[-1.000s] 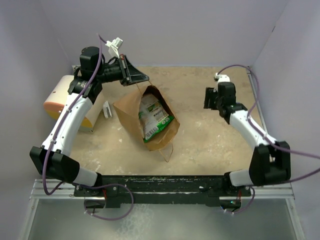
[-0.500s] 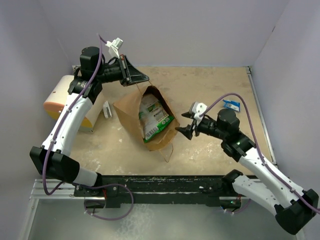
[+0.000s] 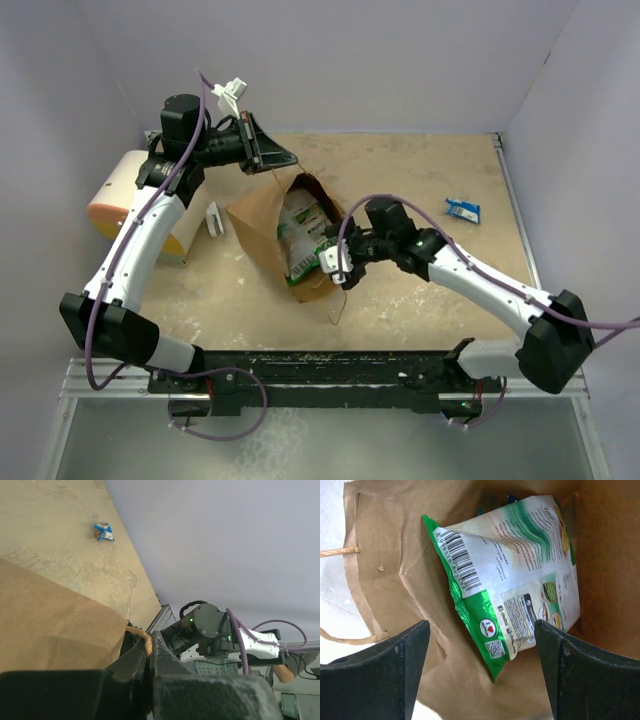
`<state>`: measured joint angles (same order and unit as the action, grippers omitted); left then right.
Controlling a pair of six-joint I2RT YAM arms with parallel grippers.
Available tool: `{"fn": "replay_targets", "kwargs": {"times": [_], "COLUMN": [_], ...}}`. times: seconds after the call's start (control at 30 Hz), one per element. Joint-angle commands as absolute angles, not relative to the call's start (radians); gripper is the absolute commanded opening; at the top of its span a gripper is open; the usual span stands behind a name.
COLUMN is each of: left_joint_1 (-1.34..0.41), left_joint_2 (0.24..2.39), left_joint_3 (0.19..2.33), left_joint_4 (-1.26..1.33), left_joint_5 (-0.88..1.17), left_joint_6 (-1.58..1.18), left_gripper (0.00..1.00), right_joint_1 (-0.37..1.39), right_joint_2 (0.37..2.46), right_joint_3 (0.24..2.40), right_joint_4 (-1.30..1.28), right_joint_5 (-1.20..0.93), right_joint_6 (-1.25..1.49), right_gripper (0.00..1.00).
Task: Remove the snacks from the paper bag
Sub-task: Take out the snack from the paper bag.
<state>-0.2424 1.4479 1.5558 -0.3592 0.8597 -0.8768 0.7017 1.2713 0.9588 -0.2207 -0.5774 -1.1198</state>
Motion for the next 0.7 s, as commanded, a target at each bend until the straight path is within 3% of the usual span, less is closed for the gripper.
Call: {"fn": "replay_targets", "kwargs": {"times": [0.0,0.3,0.67], "left_joint_1": [-0.227,-0.227,-0.227], "left_joint_2": [1.428,1.437,1.443], "left_joint_3": [1.613,1.616,1.62], "left_joint_4": [-0.342,-0.339,-0.336], "left_joint_5": [0.847,0.846,0.851], "left_joint_6": [-0.843,-0.851,-0.851], "left_gripper": [0.0,0.0,0.0], "right_joint_1": [0.742,0.854,0.874], "right_joint_2": [1.33,1.439,1.536], "right_joint_3": [1.054,1.045,1.022], "right_joint_4": [-0.276,-0.172,-0.028], "right_joint_5": [-0.521,-0.374,-0.25], "right_joint_6": [-1.345,-1.414,-1.458], "right_gripper": [0.87,0.87,0.79]}}
